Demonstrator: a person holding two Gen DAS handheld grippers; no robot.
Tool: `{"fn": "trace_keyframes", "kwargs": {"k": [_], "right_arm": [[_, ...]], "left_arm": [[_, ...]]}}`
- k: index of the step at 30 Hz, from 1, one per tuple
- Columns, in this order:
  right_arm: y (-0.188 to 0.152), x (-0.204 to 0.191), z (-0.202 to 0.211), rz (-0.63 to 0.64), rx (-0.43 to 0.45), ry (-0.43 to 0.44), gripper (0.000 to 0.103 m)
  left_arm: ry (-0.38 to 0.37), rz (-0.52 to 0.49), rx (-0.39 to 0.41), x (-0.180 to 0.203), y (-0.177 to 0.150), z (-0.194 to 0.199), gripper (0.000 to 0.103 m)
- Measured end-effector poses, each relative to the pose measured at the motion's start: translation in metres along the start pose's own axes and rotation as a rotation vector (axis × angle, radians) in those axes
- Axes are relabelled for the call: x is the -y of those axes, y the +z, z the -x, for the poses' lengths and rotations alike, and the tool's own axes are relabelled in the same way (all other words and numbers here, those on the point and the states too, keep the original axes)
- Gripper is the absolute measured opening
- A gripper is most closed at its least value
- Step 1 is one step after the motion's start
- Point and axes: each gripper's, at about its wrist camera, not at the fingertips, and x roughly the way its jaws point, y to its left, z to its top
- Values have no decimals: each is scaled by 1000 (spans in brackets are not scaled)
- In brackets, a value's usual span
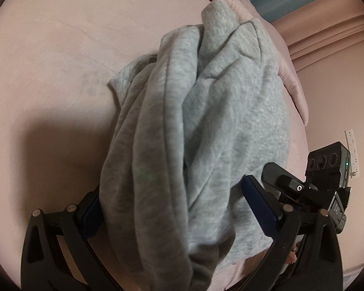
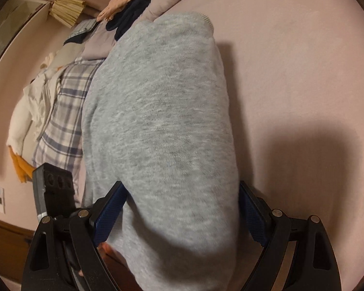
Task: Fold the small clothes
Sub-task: 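Move both open grippers onto the folded grey bundle, then press the folded bundle flat with both grippers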
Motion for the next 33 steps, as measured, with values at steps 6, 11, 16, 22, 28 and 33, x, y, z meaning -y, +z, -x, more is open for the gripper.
{"fn": "trace_keyframes", "kwargs": {"k": [6,11,16,22,28,33], "right_arm": [[2,-10,-10,28,-10,-6,91],[3,-15,-13,42,0,-52,80],[-2,-18,-5,74,16,-71,63],[-7,-38,8,137,71,-105,54],[-14,-55,28,181,133,-112,53],[-17,-71,50,224,201,-109,53]], "left_arm": [[-5,-17,24,24,1,-13,88],[-80,13,30,31,0,-16,57],[-37,-42,77,54,-12,-9,43],[4,-112,133,85,-22,6,36],[-5,-152,185,109,-39,30,36],[-28,-199,233,127,-47,54,37]]}}
